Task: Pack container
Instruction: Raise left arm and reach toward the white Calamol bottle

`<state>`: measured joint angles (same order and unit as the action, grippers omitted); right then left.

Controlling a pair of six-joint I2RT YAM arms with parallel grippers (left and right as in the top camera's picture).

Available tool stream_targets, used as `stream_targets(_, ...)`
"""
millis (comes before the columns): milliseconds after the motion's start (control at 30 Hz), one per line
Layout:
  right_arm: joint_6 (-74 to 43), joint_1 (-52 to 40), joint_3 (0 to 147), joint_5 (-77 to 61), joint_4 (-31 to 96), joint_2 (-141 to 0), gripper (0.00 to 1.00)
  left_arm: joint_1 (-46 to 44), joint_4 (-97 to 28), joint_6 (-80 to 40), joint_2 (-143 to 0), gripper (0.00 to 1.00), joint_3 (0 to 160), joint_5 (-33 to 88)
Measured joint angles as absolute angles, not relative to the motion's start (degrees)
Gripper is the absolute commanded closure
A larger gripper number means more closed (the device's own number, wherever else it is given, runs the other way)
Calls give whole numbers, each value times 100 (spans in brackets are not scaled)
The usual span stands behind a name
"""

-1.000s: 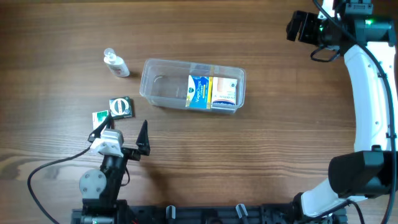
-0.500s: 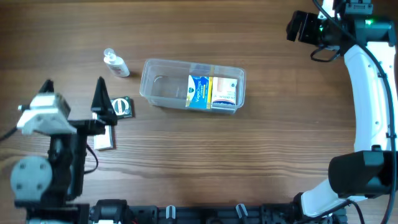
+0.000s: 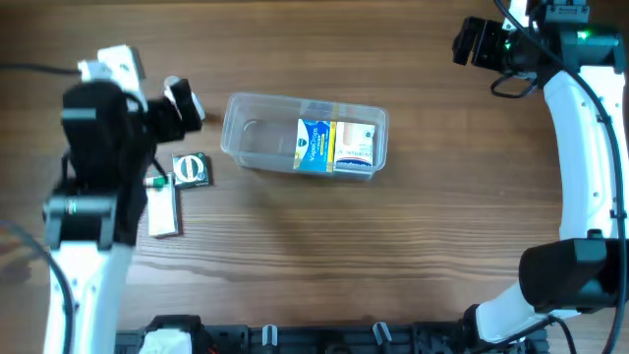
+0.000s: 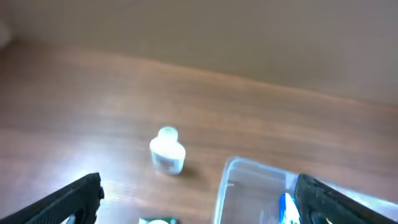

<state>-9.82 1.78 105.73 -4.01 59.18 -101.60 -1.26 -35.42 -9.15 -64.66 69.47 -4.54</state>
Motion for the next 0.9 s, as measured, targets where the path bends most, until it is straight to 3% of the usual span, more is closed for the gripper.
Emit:
stream_targets(233,-982,178,10573,-401,5918,-10160,0,274,-3841,-2506,-7865,0,7743,-661)
stream_targets(333,-982,178,10573,-401,5918,-10160,0,274,-3817,-2714,-8361,7,7743,-661)
stream_targets(600,-982,178,10573,-401,5920,-10160,0,263,-3343,-3441,-9244,1,7743,-456)
stream_targets(900,-982,178,10573,-401,5918,-10160,0,176,-2989,-3538,-10057,4,7743,-307)
